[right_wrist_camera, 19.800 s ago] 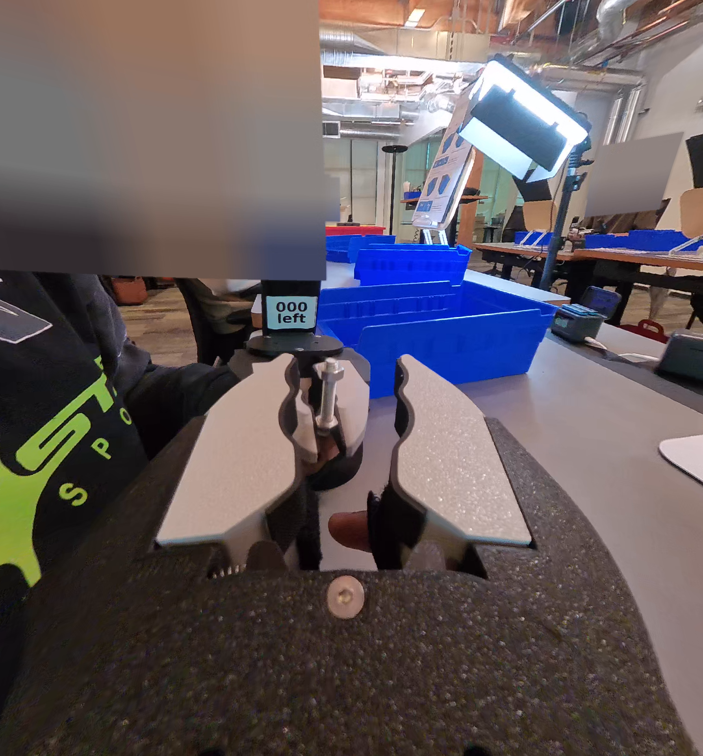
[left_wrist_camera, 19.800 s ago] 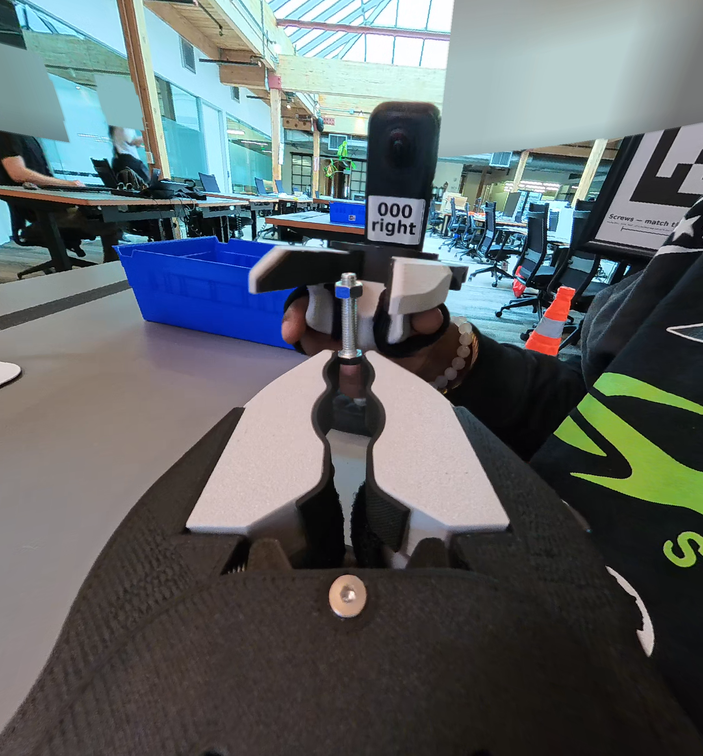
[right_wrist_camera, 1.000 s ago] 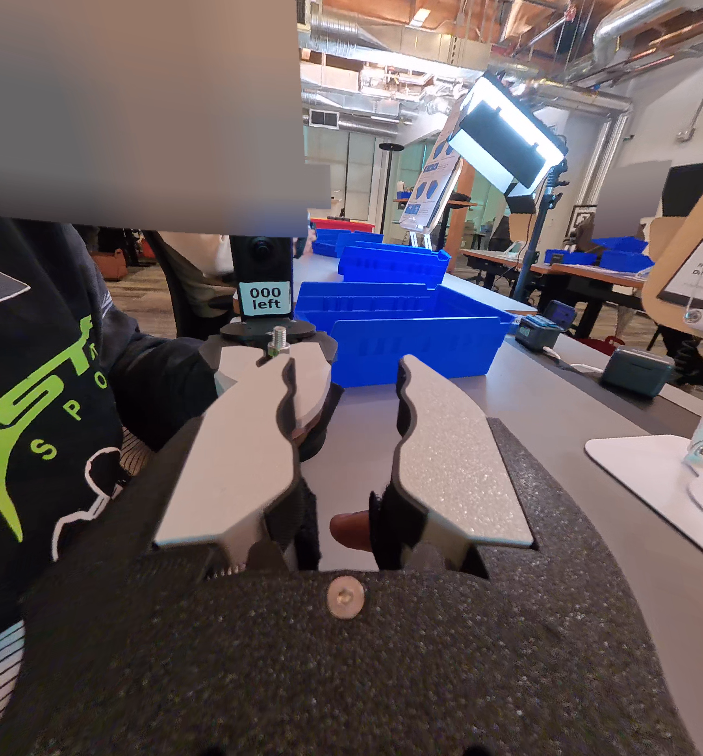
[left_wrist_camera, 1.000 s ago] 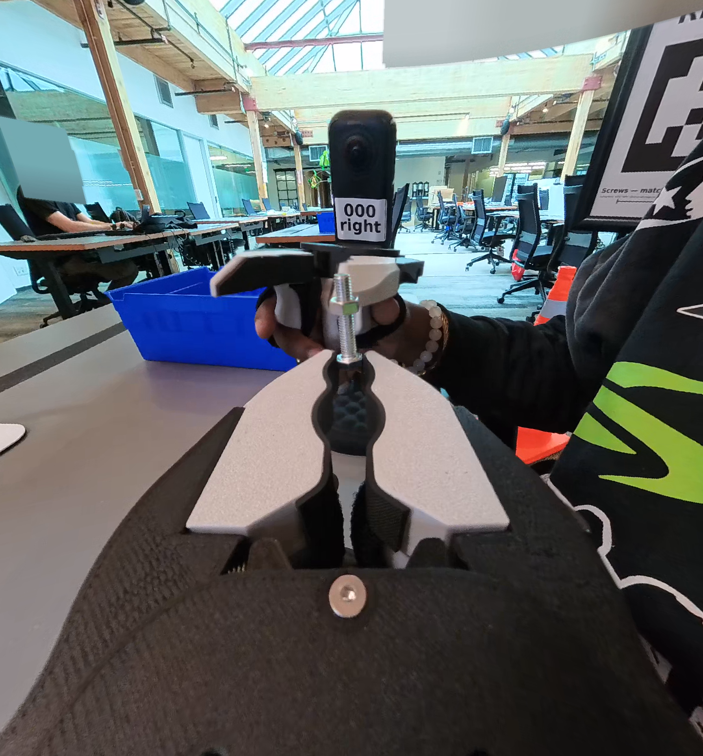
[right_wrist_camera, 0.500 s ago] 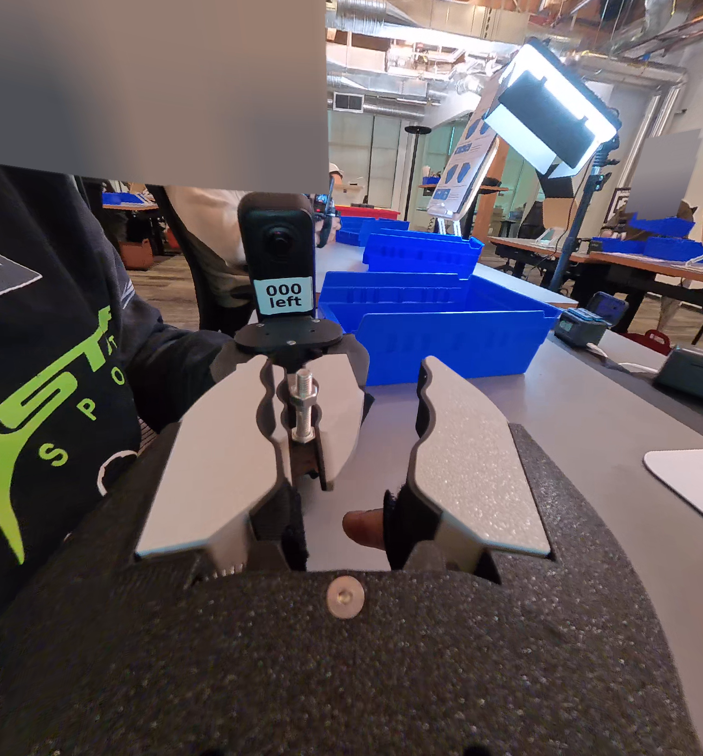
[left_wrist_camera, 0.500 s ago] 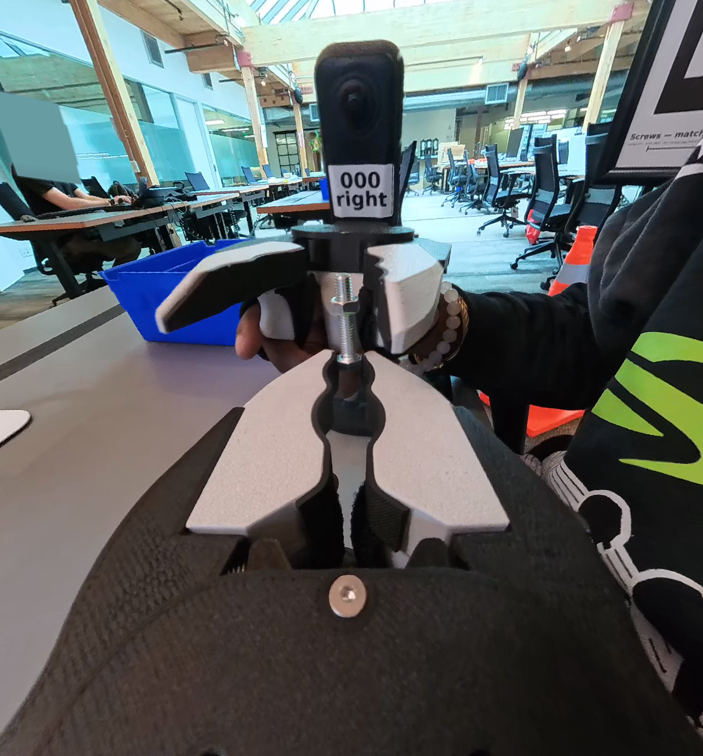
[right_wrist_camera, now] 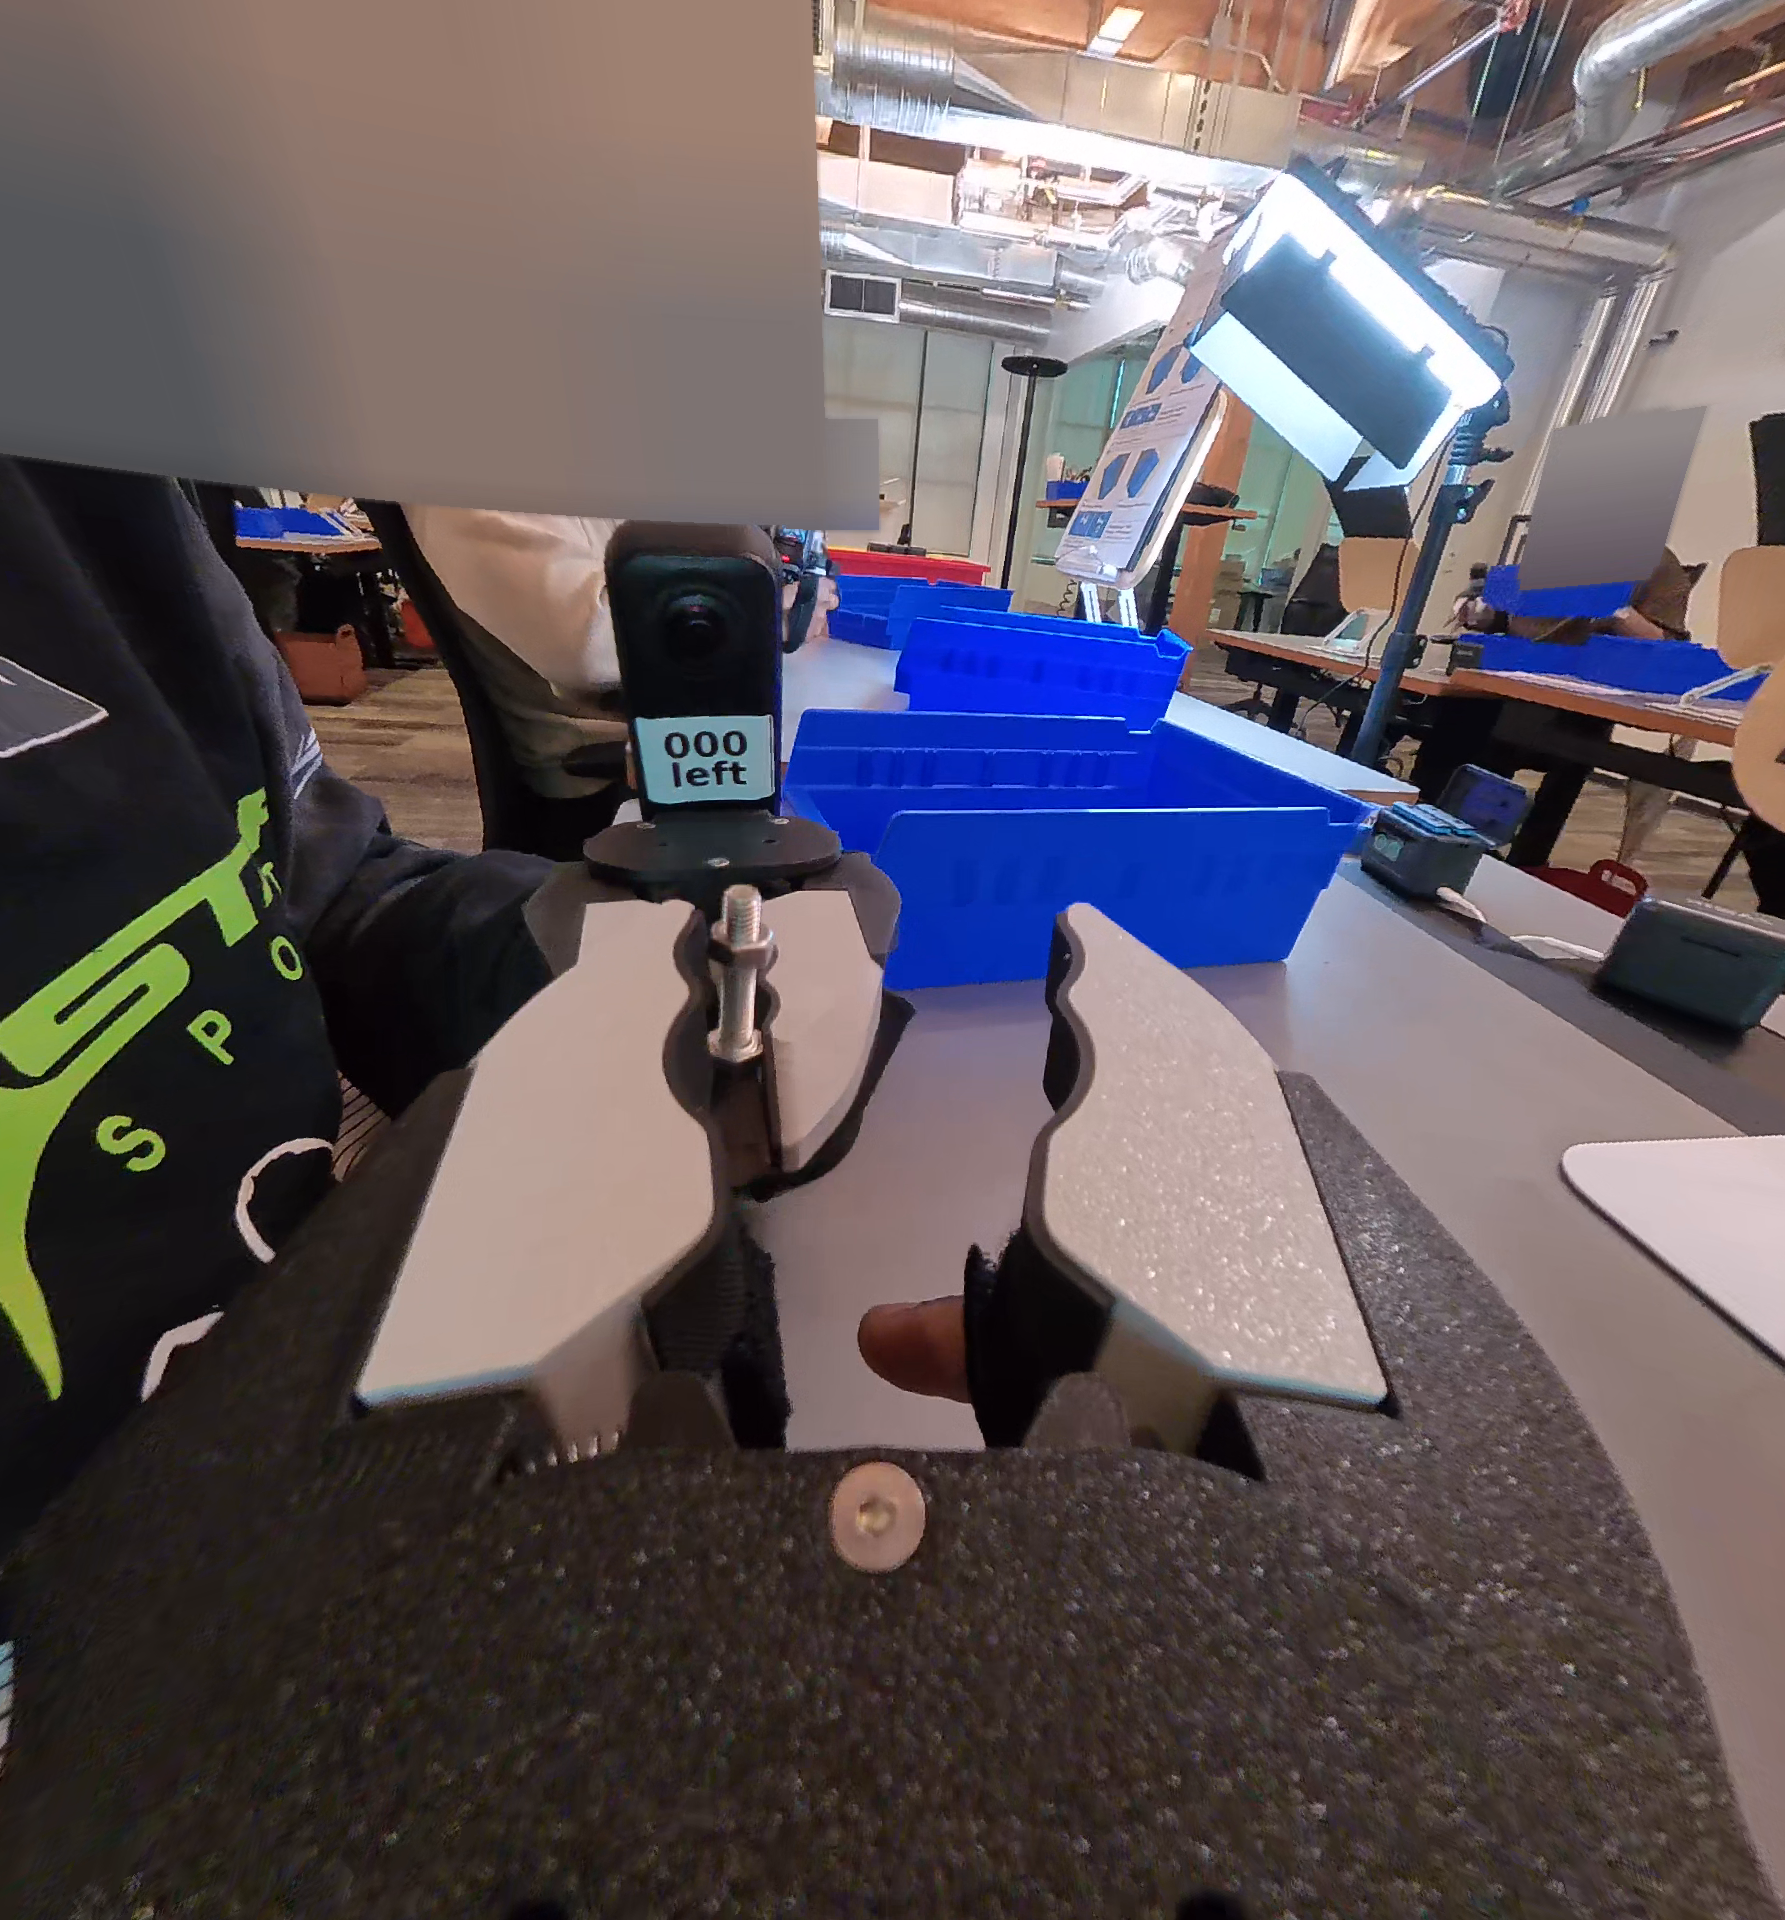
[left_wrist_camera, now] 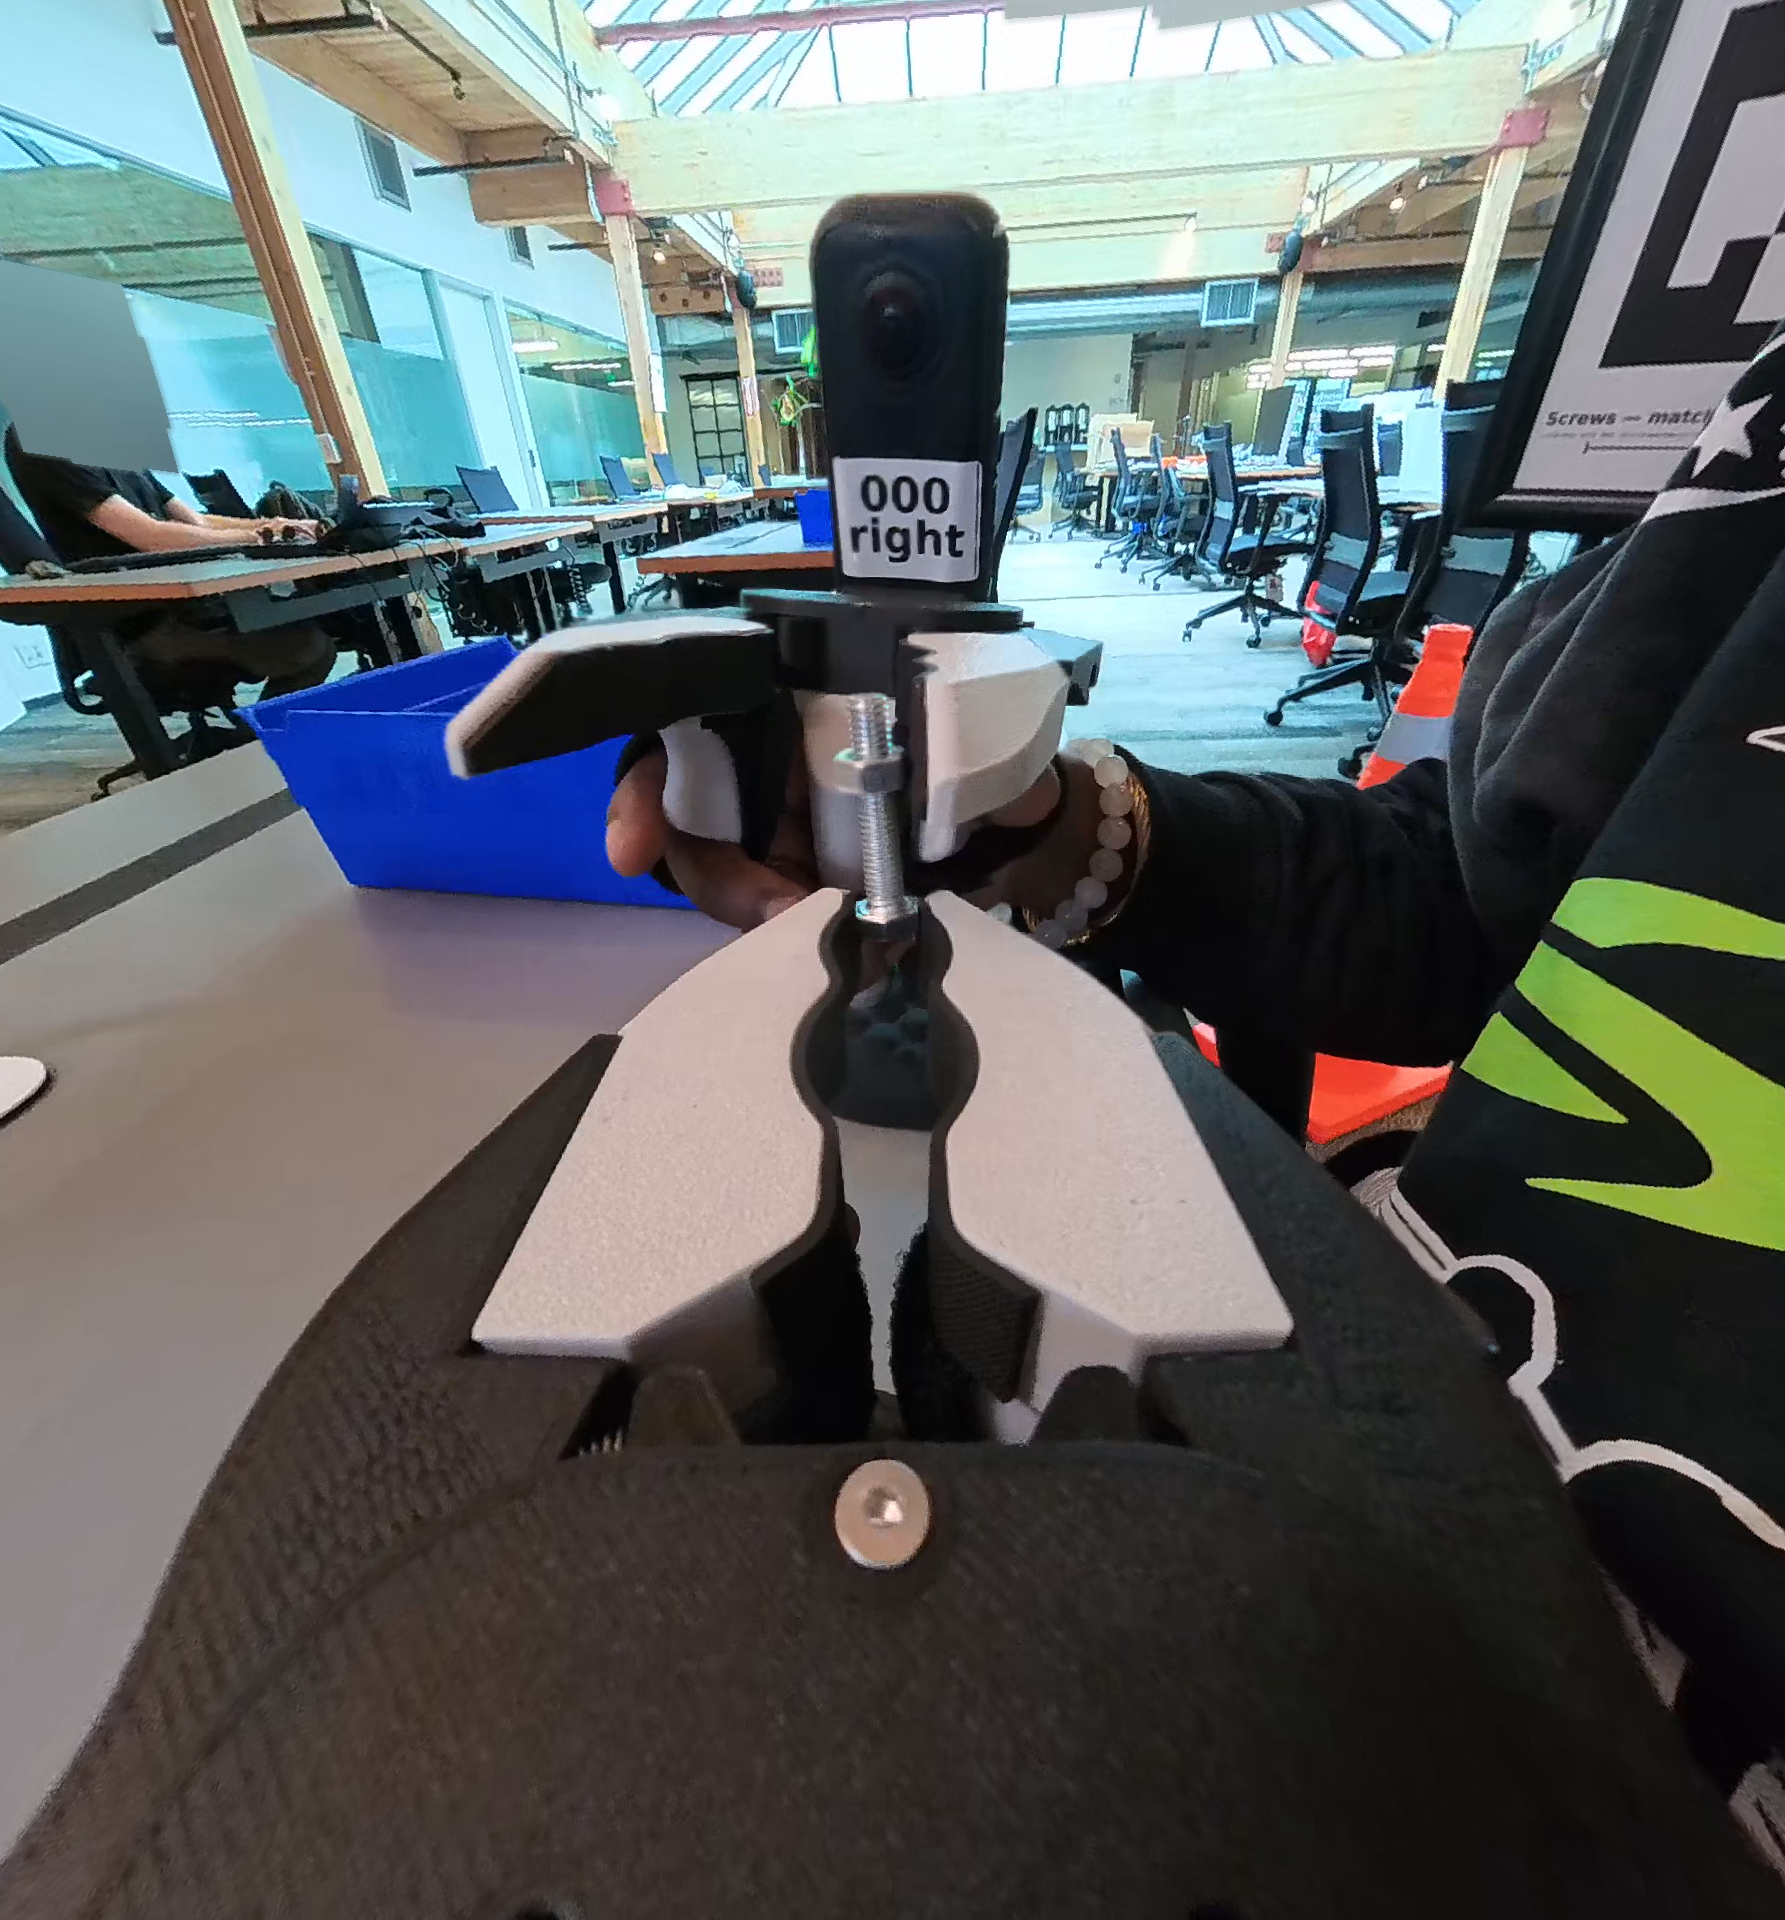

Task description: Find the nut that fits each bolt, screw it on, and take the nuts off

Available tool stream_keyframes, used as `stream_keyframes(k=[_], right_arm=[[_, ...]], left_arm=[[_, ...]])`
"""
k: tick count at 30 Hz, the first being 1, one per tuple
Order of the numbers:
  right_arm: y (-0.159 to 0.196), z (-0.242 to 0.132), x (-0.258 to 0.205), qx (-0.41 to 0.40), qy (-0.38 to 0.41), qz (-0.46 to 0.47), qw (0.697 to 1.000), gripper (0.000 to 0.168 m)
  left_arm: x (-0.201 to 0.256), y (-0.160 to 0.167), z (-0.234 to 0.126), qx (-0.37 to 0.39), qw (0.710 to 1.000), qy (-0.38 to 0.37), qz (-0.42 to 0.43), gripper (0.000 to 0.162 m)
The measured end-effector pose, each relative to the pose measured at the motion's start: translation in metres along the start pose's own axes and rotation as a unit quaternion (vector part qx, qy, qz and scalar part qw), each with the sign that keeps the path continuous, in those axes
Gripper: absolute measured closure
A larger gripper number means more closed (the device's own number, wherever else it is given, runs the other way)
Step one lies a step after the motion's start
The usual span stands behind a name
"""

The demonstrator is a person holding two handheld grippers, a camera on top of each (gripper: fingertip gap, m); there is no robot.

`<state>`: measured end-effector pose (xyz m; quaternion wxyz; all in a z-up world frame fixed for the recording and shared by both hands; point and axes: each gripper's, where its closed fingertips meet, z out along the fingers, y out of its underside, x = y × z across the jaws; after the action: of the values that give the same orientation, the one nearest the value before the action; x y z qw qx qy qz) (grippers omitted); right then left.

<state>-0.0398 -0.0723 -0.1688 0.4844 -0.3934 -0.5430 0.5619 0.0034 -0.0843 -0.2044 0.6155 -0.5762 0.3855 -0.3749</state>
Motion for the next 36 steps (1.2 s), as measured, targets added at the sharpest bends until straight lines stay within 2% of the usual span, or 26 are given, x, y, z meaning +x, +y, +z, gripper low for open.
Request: stream_keyframes(k=[5,8,11,18,24,36], right_arm=[[-0.004,-0.008,0.004,0.004,0.005,-0.005,1.000,0.108],[-0.008,-0.015,0.009,0.011,0.017,-0.011,1.000,0.118],[-0.012,-0.020,0.010,0.021,0.013,-0.010,1.000,0.121],[-0.005,0.001,-0.006,-0.001,-0.008,-0.008,1.000,0.105],[0.007,0.017,-0.008,-0.019,0.000,0.005,1.000,0.099],[0.003,0.007,-0.002,-0.017,0.006,-0.002,1.000,0.099]], left_arm=[[-0.002,-0.004,-0.003,0.013,1.000,-0.001,-0.006,0.152],[-0.001,-0.008,-0.005,0.023,1.000,0.002,-0.008,0.152],[-0.003,-0.007,-0.005,0.022,1.000,-0.003,-0.009,0.152],[-0.003,-0.001,-0.001,0.002,1.000,-0.011,-0.003,0.152],[0.002,0.006,0.004,-0.017,1.000,-0.003,0.009,0.152],[0.004,0.002,0.002,-0.006,1.000,0.006,0.003,0.152]])
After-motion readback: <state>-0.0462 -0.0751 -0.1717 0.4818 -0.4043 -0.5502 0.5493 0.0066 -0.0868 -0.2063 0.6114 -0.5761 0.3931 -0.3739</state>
